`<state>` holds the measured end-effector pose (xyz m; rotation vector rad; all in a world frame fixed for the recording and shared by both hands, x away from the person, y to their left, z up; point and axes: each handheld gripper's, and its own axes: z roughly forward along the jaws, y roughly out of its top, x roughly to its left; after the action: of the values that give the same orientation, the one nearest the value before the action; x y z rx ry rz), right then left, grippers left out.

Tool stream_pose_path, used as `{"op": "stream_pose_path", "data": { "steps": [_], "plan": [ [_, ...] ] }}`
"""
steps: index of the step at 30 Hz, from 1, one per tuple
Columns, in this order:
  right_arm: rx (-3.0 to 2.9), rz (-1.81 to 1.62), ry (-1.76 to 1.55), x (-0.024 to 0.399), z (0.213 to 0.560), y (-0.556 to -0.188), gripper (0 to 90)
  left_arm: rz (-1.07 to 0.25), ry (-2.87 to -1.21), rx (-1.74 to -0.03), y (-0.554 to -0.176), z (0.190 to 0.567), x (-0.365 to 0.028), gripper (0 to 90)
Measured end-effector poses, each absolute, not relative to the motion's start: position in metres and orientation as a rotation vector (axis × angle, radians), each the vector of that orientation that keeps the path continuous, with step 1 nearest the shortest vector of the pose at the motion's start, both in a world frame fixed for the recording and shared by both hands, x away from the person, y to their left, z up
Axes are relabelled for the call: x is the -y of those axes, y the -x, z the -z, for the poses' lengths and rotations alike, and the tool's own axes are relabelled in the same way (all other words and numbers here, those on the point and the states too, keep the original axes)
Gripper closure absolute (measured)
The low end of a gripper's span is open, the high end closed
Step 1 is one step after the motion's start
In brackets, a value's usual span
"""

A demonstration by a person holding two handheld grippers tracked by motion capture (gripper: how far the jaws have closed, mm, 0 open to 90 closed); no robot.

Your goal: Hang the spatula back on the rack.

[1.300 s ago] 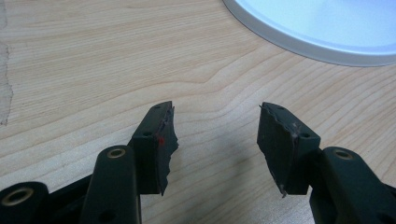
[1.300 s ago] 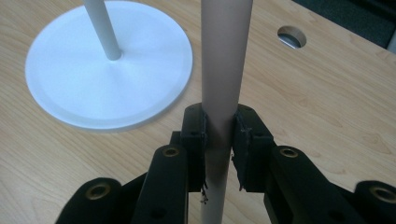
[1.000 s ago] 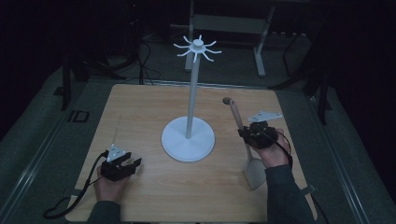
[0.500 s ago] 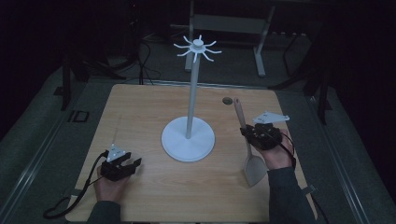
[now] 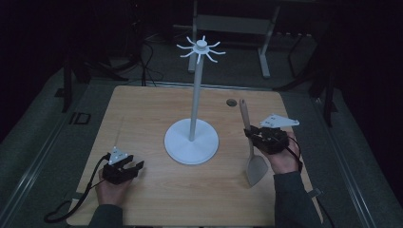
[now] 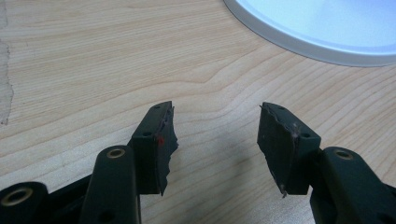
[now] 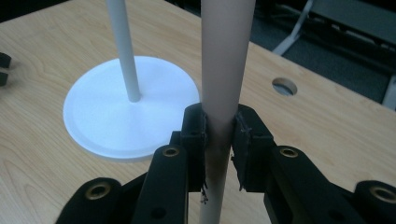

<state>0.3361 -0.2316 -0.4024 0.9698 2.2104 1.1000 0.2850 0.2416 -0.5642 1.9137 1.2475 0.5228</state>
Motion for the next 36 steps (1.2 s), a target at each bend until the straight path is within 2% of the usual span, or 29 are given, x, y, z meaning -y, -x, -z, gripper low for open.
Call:
{"op": "stream_pose_path", "data": {
  "steps": [36],
  "plan": [
    [-2.147,-1.323,-0.844,0.215,0.398,-0.332,75.6,-0.520,-1.916,-1.246,-0.285,0.564,-0.242,45.9]
  ]
}}
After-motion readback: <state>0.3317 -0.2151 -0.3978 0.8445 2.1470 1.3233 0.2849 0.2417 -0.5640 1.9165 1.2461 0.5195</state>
